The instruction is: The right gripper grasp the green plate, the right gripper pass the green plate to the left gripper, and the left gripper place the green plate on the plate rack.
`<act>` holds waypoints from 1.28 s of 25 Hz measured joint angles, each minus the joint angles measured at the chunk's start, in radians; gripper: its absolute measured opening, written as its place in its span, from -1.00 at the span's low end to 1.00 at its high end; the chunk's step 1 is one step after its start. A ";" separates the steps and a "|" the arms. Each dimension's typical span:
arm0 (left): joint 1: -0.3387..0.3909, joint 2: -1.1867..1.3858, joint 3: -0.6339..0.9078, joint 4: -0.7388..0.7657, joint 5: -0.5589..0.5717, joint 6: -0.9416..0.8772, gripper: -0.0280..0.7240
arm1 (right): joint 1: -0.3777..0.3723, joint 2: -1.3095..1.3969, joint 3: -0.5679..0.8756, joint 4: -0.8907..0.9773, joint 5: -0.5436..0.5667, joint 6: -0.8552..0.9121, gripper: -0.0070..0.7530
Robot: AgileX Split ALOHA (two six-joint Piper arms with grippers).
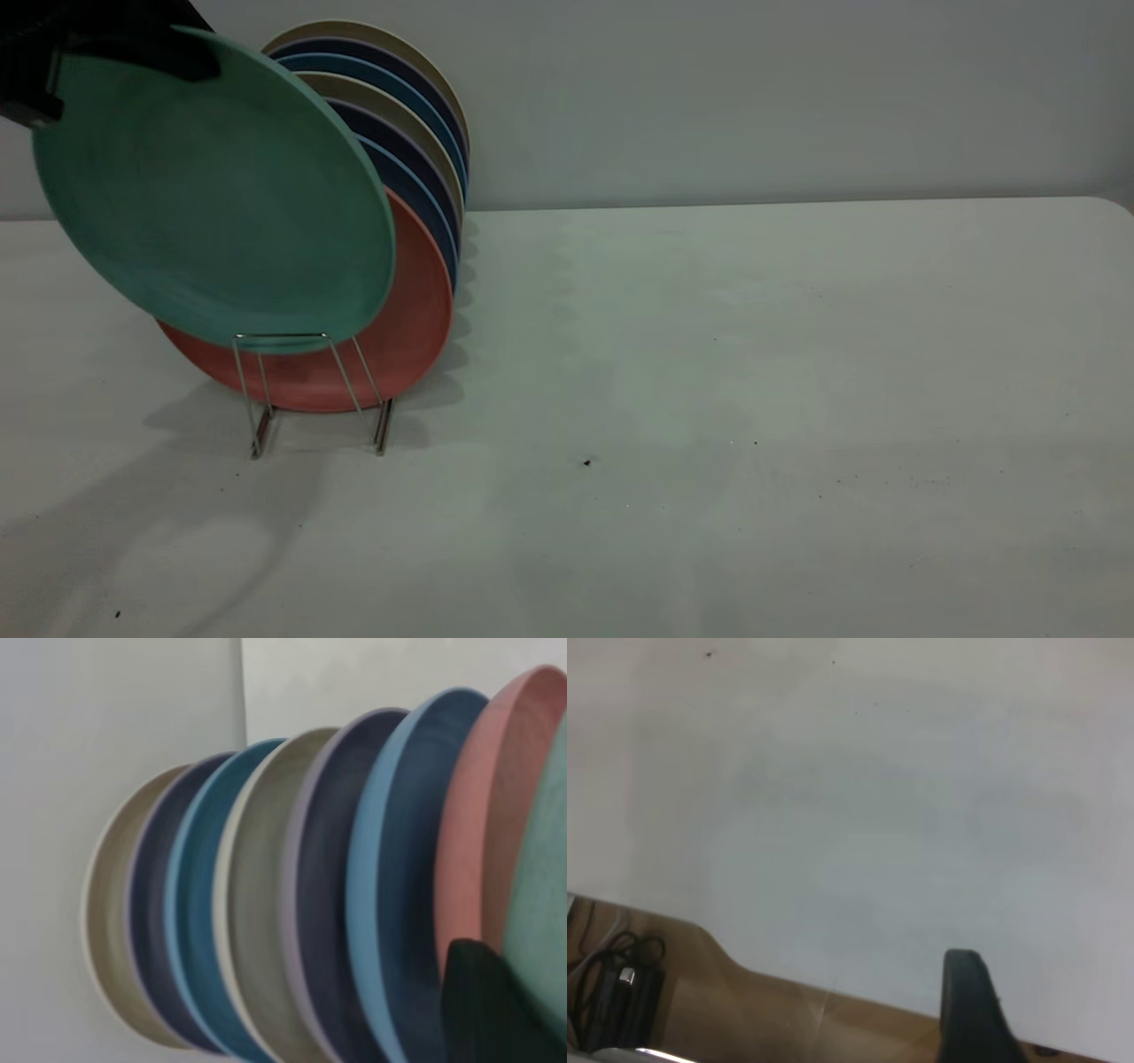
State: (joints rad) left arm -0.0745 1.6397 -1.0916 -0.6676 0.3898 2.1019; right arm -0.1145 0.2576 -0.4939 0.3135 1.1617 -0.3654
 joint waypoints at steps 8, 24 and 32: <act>0.000 0.041 0.011 -0.006 -0.015 0.000 -0.74 | 0.000 0.000 0.002 -0.002 -0.004 0.000 0.23; 0.000 0.038 0.017 -0.006 0.008 -0.137 0.15 | 0.000 0.000 0.002 -0.033 -0.004 0.000 0.23; 0.000 -0.117 0.017 -0.003 0.026 -0.434 0.19 | 0.103 0.000 0.002 -0.122 -0.030 0.081 0.23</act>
State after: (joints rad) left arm -0.0745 1.5225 -1.0746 -0.6707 0.4154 1.6677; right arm -0.0110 0.2576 -0.4920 0.1915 1.1315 -0.2846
